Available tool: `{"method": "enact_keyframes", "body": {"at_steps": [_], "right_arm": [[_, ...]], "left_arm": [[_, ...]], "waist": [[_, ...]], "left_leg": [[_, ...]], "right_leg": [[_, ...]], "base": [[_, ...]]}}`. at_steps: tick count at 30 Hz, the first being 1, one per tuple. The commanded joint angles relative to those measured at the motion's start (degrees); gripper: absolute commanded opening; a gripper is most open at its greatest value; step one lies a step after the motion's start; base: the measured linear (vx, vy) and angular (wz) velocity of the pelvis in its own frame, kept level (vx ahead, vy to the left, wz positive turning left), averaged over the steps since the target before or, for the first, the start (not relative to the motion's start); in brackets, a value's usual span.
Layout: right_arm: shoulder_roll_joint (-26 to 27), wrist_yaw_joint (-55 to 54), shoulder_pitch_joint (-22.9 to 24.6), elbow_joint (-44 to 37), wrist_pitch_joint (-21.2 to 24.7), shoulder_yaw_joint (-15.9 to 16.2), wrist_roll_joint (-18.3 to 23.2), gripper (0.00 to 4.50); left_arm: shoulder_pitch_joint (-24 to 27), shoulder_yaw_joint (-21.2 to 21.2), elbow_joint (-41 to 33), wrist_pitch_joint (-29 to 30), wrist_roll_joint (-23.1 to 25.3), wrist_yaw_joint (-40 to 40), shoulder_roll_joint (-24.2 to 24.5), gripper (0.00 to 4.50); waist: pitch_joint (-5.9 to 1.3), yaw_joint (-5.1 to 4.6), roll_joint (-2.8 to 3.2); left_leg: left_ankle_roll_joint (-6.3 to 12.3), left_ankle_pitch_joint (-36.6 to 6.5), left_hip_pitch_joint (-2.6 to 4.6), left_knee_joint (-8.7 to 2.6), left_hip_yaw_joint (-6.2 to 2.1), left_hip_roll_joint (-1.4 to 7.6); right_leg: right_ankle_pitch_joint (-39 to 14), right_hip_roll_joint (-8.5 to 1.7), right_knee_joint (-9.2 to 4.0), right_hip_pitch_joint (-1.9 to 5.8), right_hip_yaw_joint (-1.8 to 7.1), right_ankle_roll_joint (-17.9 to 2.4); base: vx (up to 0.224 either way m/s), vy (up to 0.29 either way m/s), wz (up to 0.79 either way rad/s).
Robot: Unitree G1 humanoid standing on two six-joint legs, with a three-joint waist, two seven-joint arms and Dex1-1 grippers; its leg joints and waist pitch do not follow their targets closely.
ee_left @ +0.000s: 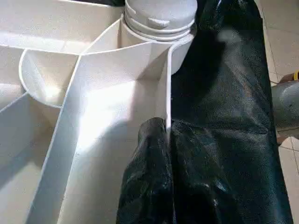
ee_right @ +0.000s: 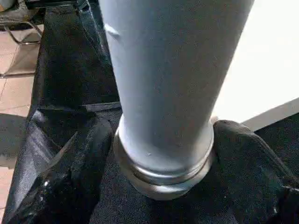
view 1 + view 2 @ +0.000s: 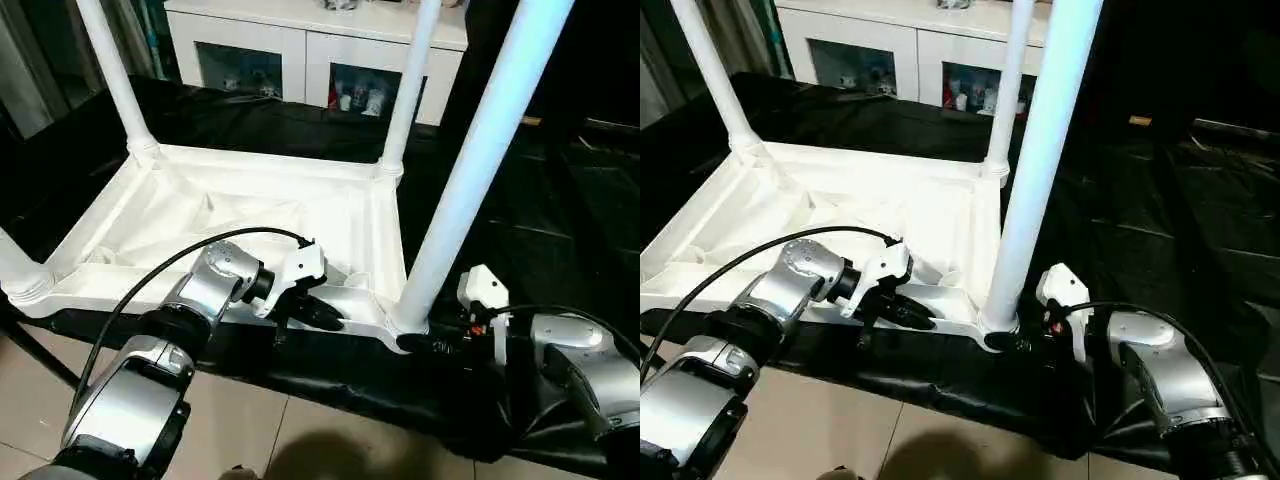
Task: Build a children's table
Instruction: Rotate leg to tighten
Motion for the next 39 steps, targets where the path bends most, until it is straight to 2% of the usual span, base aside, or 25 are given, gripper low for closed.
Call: {"method": "enact_keyframes", "body": {"at_steps": [1,4,13,22,23,24,25,26,27,28,29,30,31,32,33,34,35,36,37,39], "right_arm": [[0.4,-0.2,-1.0,0.1,0.4,0.7,-0.3,3.6],[1.1,-0.4,-1.3,0.2,1.0,0.7,0.4,3.43],[1.4,0.6,-1.3,0.6,0.9,0.4,0.7,2.72],[3.1,-1.8,-0.5,0.9,1.0,-0.4,1.1,2.64],[5.4,-6.6,-1.0,3.0,0.7,-1.7,0.4,2.63],[7.8,-11.2,-1.5,5.2,1.1,-3.1,0.1,2.63],[8.9,-13.0,-1.8,6.3,1.7,-3.8,0.3,2.63],[9.4,-13.8,-1.8,6.8,2.1,-4.1,0.5,2.63],[11.4,-18.0,-2.4,9.1,2.1,-5.3,0.3,2.63],[13.6,-22.9,-3.1,11.5,1.7,-6.6,-0.1,2.63],[15.1,-26.4,-3.6,13.1,1.4,-7.5,-0.4,2.63],[16.3,-29.4,-4.2,14.1,1.3,-8.3,-0.6,2.63],[19.2,-36.9,-5.6,16.5,1.1,-10.4,-1.1,2.62],[20.0,-39.2,-6.1,17.1,1.1,-10.9,-1.3,2.62],[20.8,-41.4,-6.6,17.7,1.2,-11.5,-1.5,2.62],[22.5,-45.2,-7.9,18.9,0.8,-12.0,-2.3,2.62],[22.6,-45.5,-8.0,19.0,0.7,-12.1,-2.4,2.62],[23.5,-46.4,-8.6,19.3,0.3,-12.0,-2.9,2.62],[24.4,-46.7,-9.2,19.5,-0.2,-11.9,-3.4,2.62],[24.9,-44.5,-9.7,18.7,-1.8,-10.8,-3.8,2.62]], "left_arm": [[0.7,-0.7,-1.2,0.1,-1.1,-1.5,-0.9,0.0],[0.6,-0.5,-1.0,0.1,-1.0,-1.1,-1.0,0.0],[1.2,-0.4,-1.3,0.3,-1.1,-0.7,-1.0,0.0],[1.1,0.1,-0.7,1.2,-1.3,1.0,-1.9,0.0],[0.6,0.9,0.6,2.1,-1.0,5.2,-3.3,0.0],[-0.1,1.8,2.0,2.7,-0.6,10.0,-4.7,0.0],[-0.4,2.1,2.7,2.8,-0.5,12.1,-5.5,0.0],[-0.6,2.3,3.0,2.7,-0.4,13.2,-5.8,0.0],[-1.3,3.0,4.3,3.4,-0.1,17.8,-7.2,0.0],[-2.2,3.8,5.6,4.2,0.0,22.4,-8.8,0.0],[-2.7,4.3,6.5,4.8,0.1,25.6,-9.9,0.0],[-3.2,4.6,7.2,5.0,0.3,28.4,-10.7,0.0],[-4.2,5.0,8.7,5.5,1.0,34.9,-12.6,0.0],[-4.5,5.0,9.0,5.5,1.2,36.3,-13.2,0.0],[-4.8,5.0,9.3,5.6,1.4,37.6,-13.7,0.0],[-5.4,5.6,10.0,6.0,1.1,40.0,-15.3,0.0],[-5.4,5.7,10.1,6.0,1.1,40.2,-15.4,0.0],[-5.7,5.5,10.4,6.0,1.4,41.1,-16.1,0.0],[-6.0,5.3,10.9,6.0,1.8,41.8,-16.7,0.0],[-6.1,4.6,11.5,5.7,2.6,41.9,-17.2,0.0]], "waist": [[-3.35,-0.27,-0.74],[-3.37,-0.26,-0.99],[-3.41,-0.19,-0.98],[-3.41,-0.23,-1.02],[-3.39,-0.24,-1.03],[-3.27,-0.42,-0.88],[-3.12,-0.67,-0.9],[-3.13,-0.67,-0.99],[-3.08,-0.72,-1.21],[-2.93,-1.0,-0.94],[-2.91,-1.2,-1.03],[-3.06,-1.42,-1.26],[-3.06,-1.8,-0.9],[-3.03,-1.97,-0.75],[-3.14,-2.06,-1.01],[-3.16,-2.12,-0.71],[-3.15,-2.19,-0.79],[-3.21,-2.13,-0.64],[-3.26,-2.07,-0.5],[-3.37,-2.13,-0.48]], "left_leg": [[4.84,-10.8,0.22,-3.47,0.63,0.24],[5.05,-10.2,0.29,-3.41,0.67,0.26],[5.41,-9.4,0.25,-3.3,0.69,0.2],[5.4,-9.2,0.17,-3.26,0.68,0.15],[5.34,-9.4,0.17,-3.29,0.68,0.13],[4.78,-10.3,0.2,-3.41,0.67,0.14],[3.61,-12.3,0.23,-3.6,0.59,-0.01],[3.06,-13.1,0.4,-3.67,0.56,-0.01],[2.54,-13.5,0.3,-3.74,0.49,-0.12],[2.03,-14.4,0.48,-3.84,0.52,-0.09],[1.78,-15.1,0.54,-3.86,0.51,-0.18],[1.33,-14.7,0.4,-3.89,0.35,-0.32],[1.07,-15.0,0.45,-3.97,0.35,-0.28],[0.92,-15.4,0.61,-3.95,0.33,-0.33],[0.93,-15.3,0.61,-3.89,0.33,-0.46],[1.43,-15.0,0.63,-3.87,0.4,-0.46],[1.59,-15.1,0.57,-3.84,0.42,-0.52],[1.82,-14.7,0.36,-3.89,0.33,-0.61],[2.16,-14.5,0.46,-3.86,0.38,-0.59],[2.43,-13.6,0.27,-3.88,0.34,-0.56]], "right_leg": [[-8.3,-2.32,-3.84,3.17,1.85,-12.7],[-7.0,-2.25,-3.67,3.17,1.85,-13.1],[-6.8,-2.27,-3.57,3.23,1.86,-13.0],[-6.8,-2.26,-3.53,3.21,1.83,-13.0],[-7.3,-2.25,-3.59,3.23,1.8,-12.9],[-8.9,-2.3,-3.8,2.9,1.78,-12.7],[-13.2,-2.41,-4.24,2.84,1.71,-11.8],[-15.3,-2.51,-4.49,2.85,1.68,-11.3],[-17.5,-2.44,-4.69,3.04,1.68,-10.1],[-19.1,-2.45,-4.9,2.58,1.8,-9.6],[-20.3,-2.42,-5.08,2.57,1.77,-9.3],[-20.6,-2.5,-5.06,2.95,1.73,-8.7],[-20.2,-2.34,-5.17,2.56,1.77,-8.6],[-20.7,-2.34,-5.2,2.42,1.76,-8.6],[-20.7,-2.31,-5.28,2.69,1.71,-8.4],[-19.6,-2.2,-5.38,2.56,1.81,-8.4],[-19.3,-2.17,-5.36,2.63,1.83,-8.4],[-19.1,-2.15,-5.3,2.82,1.78,-8.1],[-18.5,-2.15,-5.38,2.76,1.83,-8.0],[-16.2,-2.03,-5.14,2.97,1.81,-8.5]], "base": [[0.0,0.0,0.0],[0.0,0.0,0.0],[0.0,0.0,0.0],[0.0,0.0,0.0],[0.0,0.0,0.0],[0.0,0.0,0.0],[0.0,0.0,0.0],[0.0,0.0,0.0],[0.0,0.0,0.0],[0.0,0.0,0.0],[0.0,0.0,0.0],[0.0,0.0,0.0],[0.0,0.0,0.0],[0.0,0.0,0.0],[0.0,0.0,0.0],[0.0,0.0,0.0],[0.0,0.0,0.0],[0.0,0.0,0.0],[0.0,0.0,0.0],[0.0,0.0,0.0]]}}
